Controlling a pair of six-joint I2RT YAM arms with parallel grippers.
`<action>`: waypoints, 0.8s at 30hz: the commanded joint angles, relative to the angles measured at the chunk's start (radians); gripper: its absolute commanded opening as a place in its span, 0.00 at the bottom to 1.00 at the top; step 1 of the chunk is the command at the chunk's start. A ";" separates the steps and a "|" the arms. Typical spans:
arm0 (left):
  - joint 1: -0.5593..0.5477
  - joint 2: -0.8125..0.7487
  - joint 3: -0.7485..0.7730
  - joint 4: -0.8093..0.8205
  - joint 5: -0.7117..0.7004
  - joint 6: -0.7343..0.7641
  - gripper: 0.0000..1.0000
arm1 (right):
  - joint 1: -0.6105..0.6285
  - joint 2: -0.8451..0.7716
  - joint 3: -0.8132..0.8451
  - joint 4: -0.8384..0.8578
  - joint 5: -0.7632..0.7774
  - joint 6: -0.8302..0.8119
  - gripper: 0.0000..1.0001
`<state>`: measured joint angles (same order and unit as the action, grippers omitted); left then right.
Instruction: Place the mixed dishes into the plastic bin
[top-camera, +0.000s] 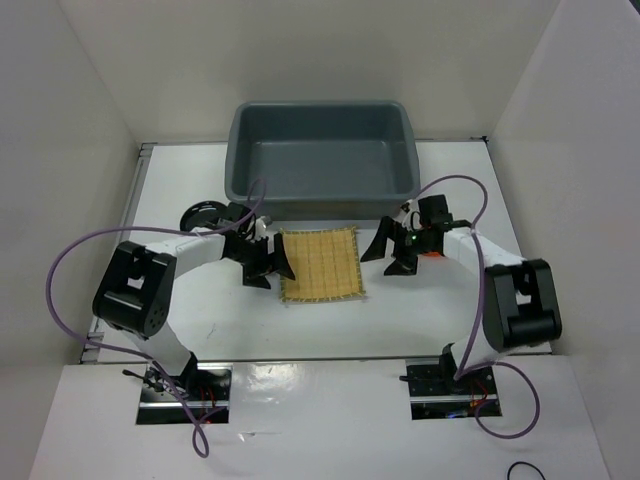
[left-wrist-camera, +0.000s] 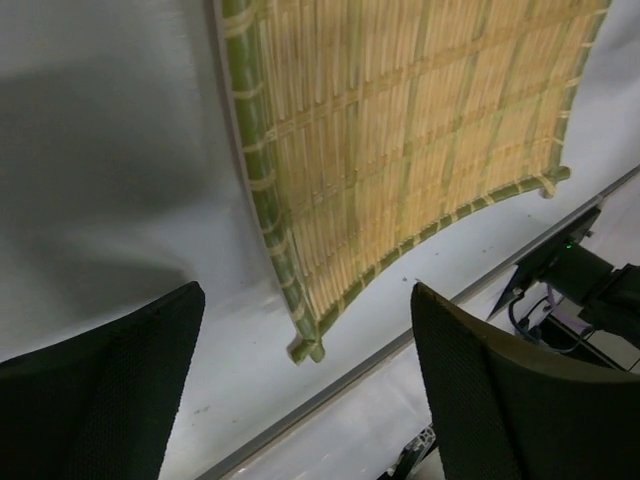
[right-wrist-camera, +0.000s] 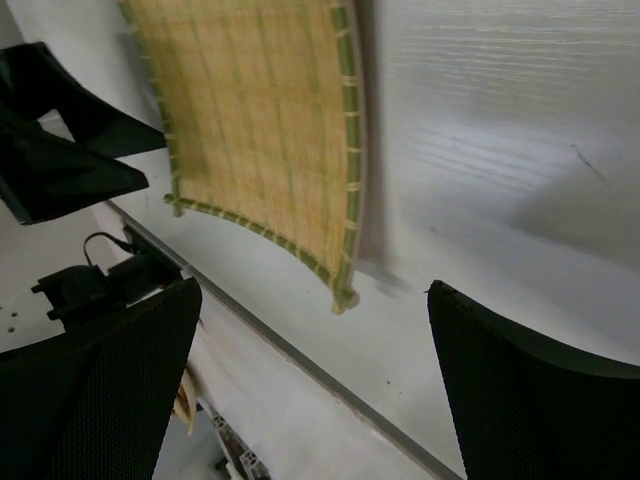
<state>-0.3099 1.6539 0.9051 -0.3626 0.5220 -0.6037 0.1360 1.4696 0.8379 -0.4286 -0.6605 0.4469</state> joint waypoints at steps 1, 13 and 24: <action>0.003 0.044 -0.017 0.040 -0.005 0.018 0.88 | 0.008 0.117 0.027 0.047 0.015 -0.053 0.98; -0.061 0.202 -0.026 0.040 -0.025 0.005 0.52 | 0.103 0.334 0.082 0.137 -0.102 -0.057 0.98; -0.182 0.320 -0.006 0.080 0.013 -0.005 0.44 | 0.220 0.388 0.139 0.195 -0.295 -0.117 0.48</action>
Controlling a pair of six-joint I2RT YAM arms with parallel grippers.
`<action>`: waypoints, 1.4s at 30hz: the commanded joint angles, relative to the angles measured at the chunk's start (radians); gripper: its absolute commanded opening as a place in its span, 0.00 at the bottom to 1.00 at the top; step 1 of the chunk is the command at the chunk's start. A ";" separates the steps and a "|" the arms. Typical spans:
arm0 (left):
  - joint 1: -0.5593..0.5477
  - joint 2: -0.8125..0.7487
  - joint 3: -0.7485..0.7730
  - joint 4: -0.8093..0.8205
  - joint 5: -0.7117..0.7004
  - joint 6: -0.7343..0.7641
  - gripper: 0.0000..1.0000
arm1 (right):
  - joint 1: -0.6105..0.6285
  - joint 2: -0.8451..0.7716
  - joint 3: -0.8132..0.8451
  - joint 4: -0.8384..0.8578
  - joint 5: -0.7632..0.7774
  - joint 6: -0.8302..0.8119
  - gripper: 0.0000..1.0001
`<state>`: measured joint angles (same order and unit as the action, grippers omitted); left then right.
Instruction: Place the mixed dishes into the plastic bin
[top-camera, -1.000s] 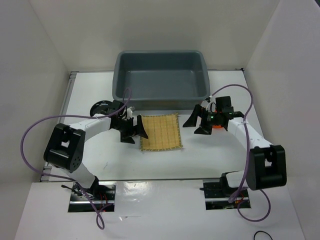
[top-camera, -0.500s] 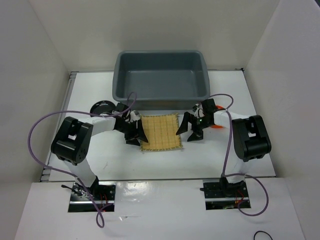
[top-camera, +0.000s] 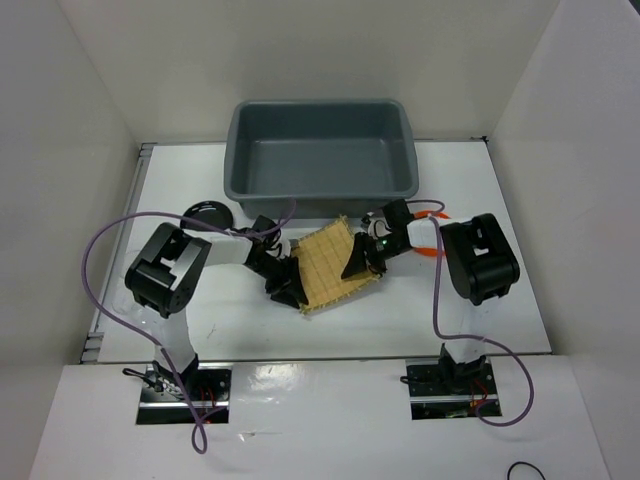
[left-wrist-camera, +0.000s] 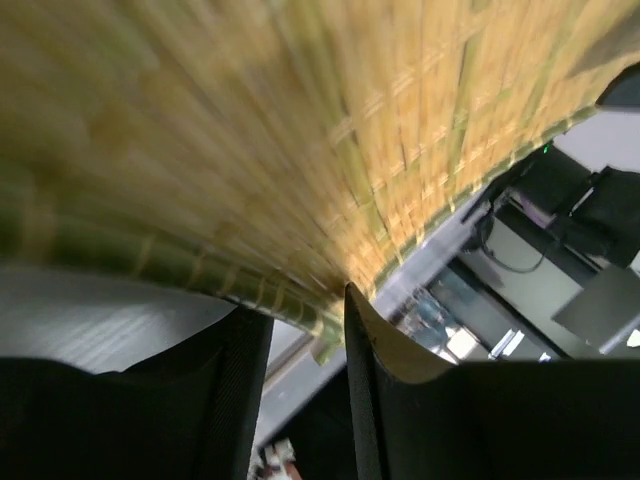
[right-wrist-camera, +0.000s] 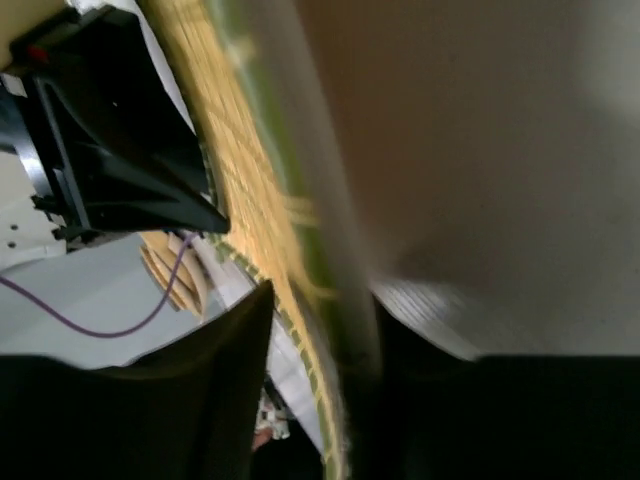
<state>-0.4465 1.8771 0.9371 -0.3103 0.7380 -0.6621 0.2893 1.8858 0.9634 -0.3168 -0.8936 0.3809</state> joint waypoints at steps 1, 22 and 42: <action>-0.060 0.097 -0.038 0.028 -0.203 0.044 0.44 | 0.067 -0.046 -0.001 0.093 -0.062 -0.051 0.40; -0.069 -0.487 0.149 -0.230 -0.348 -0.053 1.00 | -0.027 -0.817 0.222 -0.297 0.124 -0.361 0.00; -0.004 -0.880 0.158 -0.452 -0.563 -0.074 1.00 | -0.170 0.265 1.138 0.052 0.052 0.095 0.00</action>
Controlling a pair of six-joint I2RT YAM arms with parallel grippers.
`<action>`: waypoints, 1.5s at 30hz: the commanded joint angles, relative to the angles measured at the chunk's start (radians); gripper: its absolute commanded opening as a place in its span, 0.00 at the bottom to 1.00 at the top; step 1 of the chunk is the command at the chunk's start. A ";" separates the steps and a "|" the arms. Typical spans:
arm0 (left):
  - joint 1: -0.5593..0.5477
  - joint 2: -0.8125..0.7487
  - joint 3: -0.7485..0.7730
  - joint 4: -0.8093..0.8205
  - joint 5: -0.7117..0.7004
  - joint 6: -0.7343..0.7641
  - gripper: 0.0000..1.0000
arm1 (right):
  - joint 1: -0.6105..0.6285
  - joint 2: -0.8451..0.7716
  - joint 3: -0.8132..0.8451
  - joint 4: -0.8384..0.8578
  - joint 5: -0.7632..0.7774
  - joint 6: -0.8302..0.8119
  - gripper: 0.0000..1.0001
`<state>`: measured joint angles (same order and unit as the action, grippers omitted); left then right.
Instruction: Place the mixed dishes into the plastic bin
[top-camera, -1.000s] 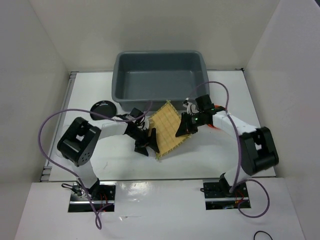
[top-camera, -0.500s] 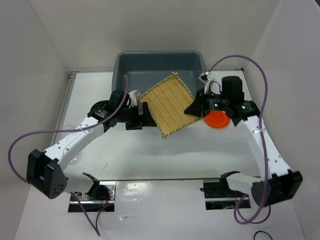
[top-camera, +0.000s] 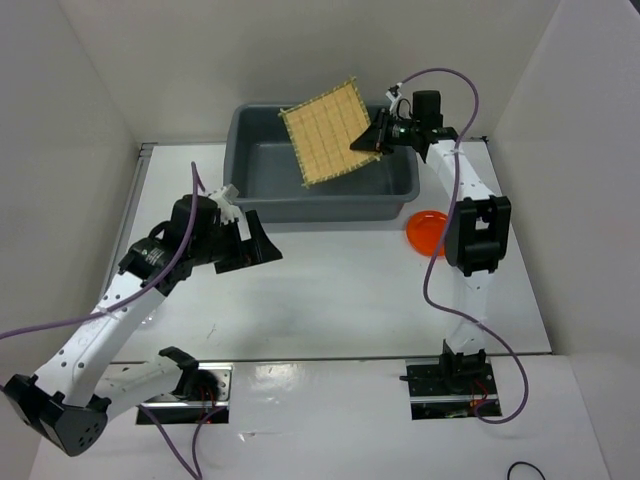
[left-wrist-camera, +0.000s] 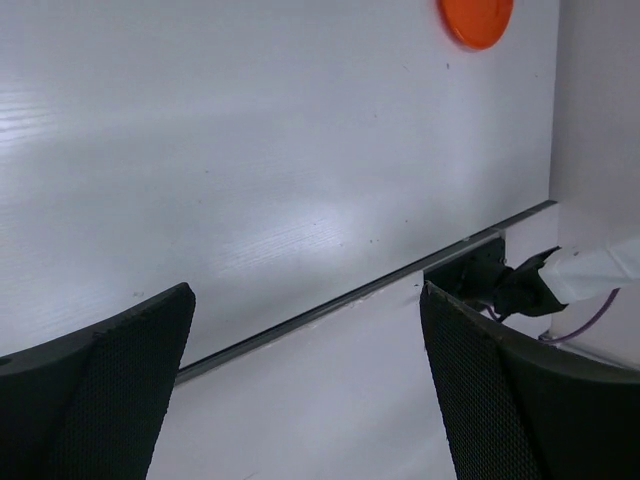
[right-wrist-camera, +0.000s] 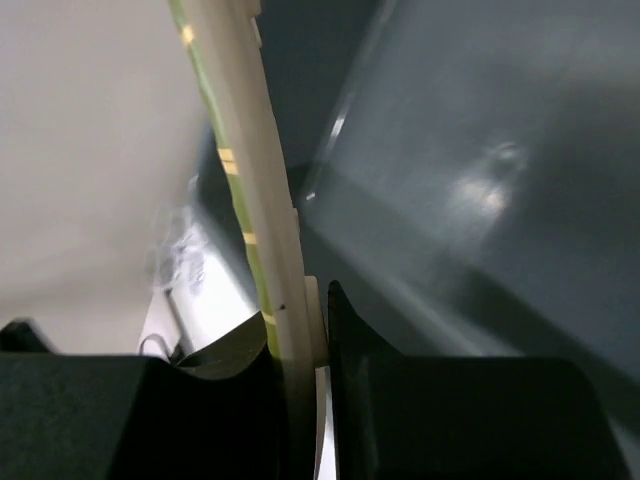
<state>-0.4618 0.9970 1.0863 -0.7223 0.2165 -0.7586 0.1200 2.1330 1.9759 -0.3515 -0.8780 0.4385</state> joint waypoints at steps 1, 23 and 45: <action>0.020 0.000 0.009 -0.040 -0.052 0.044 1.00 | 0.000 0.034 0.136 0.074 0.074 0.028 0.00; 0.345 0.390 0.262 0.049 -0.085 0.162 1.00 | 0.053 0.257 0.220 -0.215 0.545 -0.035 0.04; 0.443 0.399 0.230 0.126 -0.051 0.104 1.00 | 0.032 -0.005 0.279 -0.316 0.732 -0.105 0.94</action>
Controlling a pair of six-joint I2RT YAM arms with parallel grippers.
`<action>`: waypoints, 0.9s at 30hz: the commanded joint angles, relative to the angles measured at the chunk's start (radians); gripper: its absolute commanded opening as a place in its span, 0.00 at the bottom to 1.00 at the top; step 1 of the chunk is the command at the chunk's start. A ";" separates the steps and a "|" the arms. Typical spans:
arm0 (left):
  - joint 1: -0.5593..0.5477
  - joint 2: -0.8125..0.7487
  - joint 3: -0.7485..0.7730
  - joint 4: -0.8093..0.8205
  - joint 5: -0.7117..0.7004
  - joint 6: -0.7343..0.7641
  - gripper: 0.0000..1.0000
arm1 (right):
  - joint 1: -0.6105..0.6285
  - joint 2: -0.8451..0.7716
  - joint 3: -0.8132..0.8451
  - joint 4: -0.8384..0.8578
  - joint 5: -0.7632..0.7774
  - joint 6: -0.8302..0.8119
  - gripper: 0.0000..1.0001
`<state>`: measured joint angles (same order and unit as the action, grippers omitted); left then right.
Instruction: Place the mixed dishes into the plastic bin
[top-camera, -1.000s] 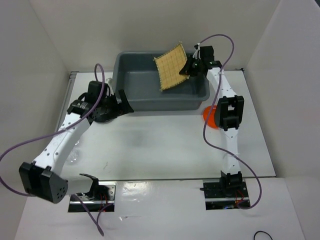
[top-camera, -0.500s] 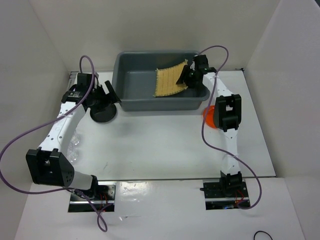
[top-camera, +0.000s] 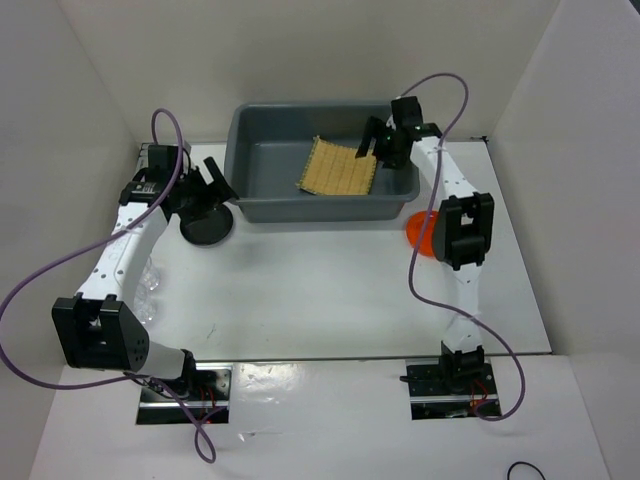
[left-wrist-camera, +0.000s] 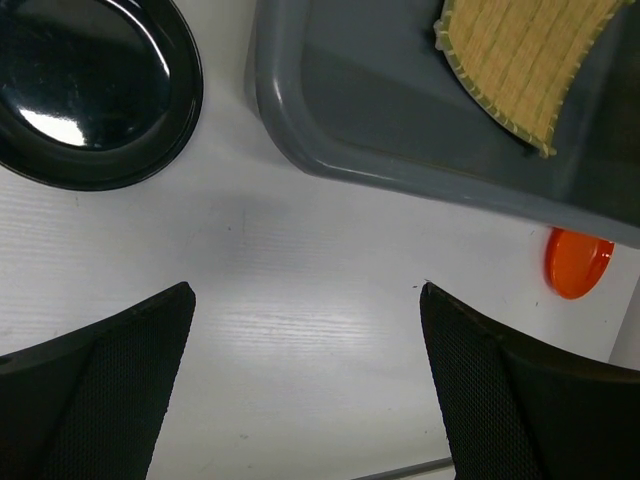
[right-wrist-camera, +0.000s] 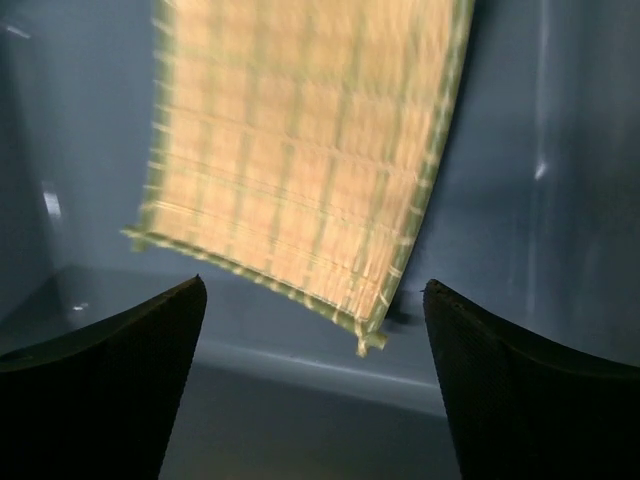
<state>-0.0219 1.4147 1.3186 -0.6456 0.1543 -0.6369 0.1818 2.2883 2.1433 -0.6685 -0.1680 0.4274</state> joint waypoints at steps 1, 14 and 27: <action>0.004 -0.019 -0.013 0.049 0.002 -0.018 1.00 | -0.041 -0.180 0.125 0.001 0.013 -0.120 0.95; 0.013 -0.132 -0.100 0.029 0.080 0.003 1.00 | -0.613 -0.302 -0.382 -0.063 -0.465 -0.435 0.98; 0.013 -0.260 -0.205 -0.028 0.134 -0.040 1.00 | -0.631 -0.247 -0.692 -0.088 -0.485 -0.682 0.95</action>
<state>-0.0154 1.2114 1.1316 -0.6628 0.2581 -0.6437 -0.4267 2.0266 1.4773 -0.7567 -0.6197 -0.1780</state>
